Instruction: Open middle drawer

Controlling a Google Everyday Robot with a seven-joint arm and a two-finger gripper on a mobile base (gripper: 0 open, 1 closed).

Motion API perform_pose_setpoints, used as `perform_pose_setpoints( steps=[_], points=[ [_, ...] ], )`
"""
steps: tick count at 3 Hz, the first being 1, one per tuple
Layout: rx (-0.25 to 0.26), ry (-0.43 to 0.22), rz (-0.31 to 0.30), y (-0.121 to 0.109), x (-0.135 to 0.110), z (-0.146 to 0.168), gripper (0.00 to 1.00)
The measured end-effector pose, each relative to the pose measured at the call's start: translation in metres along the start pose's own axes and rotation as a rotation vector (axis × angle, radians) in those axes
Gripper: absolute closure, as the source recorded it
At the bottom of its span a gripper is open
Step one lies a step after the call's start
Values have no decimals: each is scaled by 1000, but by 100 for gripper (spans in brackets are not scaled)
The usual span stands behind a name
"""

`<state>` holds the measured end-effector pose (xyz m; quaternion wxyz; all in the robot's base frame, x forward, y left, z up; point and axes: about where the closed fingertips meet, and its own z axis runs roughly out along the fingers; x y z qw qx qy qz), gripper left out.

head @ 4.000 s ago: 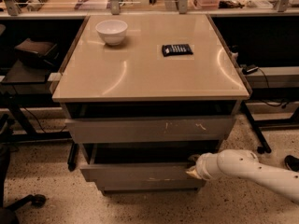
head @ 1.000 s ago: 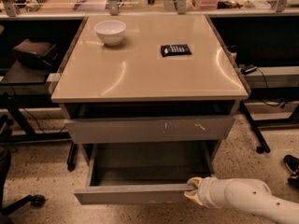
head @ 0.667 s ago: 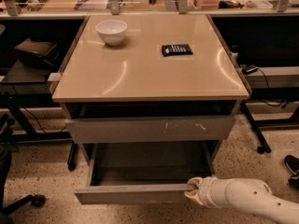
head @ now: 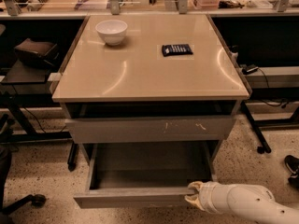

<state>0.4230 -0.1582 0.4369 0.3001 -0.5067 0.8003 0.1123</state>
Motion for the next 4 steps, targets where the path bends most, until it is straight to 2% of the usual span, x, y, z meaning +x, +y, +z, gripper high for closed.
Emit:
perform_pose_setpoints(
  steps=[2,3,4],
  points=[
    [-3,-13,27,30,7,-11,100],
    [-3,-13,27,30,7,-11,100],
    [-3,-13,27,30,7,-11,81]
  ],
)
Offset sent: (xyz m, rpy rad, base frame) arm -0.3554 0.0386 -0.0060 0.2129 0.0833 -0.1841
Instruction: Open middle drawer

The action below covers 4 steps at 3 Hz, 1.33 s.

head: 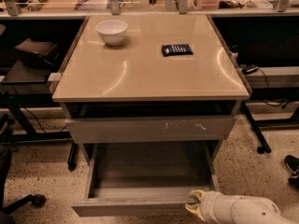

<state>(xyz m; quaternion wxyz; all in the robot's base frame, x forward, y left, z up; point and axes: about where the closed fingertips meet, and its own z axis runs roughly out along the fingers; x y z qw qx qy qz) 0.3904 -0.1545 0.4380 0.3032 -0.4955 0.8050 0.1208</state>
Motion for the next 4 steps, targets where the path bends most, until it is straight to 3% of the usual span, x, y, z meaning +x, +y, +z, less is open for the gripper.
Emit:
perform_pose_setpoints(
  steps=[3,4],
  points=[
    [0,0,0,0,0,0,11],
    [0,0,0,0,0,0,0]
  ],
)
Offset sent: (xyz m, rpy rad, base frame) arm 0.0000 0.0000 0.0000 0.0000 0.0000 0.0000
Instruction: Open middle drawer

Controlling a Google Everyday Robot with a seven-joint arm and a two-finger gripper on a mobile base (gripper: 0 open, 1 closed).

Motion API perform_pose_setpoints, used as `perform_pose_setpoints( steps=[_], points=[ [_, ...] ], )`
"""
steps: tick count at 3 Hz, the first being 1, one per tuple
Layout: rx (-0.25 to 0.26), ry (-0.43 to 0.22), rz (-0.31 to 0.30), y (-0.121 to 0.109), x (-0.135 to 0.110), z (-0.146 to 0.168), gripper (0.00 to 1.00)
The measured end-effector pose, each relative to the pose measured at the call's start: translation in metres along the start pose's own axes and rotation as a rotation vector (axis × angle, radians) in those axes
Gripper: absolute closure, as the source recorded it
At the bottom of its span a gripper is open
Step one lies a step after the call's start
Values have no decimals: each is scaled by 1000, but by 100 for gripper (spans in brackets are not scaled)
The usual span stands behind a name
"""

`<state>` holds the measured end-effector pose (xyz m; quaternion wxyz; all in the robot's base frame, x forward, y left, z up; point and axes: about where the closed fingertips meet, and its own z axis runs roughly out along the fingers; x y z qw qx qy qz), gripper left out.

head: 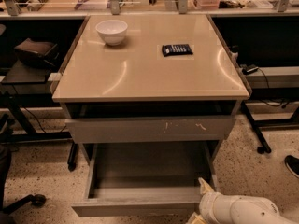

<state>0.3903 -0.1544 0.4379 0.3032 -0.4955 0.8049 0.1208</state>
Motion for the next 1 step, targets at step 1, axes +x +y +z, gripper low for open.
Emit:
perform_pose_setpoints(
  steps=[1],
  points=[
    [0,0,0,0,0,0,0]
  ],
)
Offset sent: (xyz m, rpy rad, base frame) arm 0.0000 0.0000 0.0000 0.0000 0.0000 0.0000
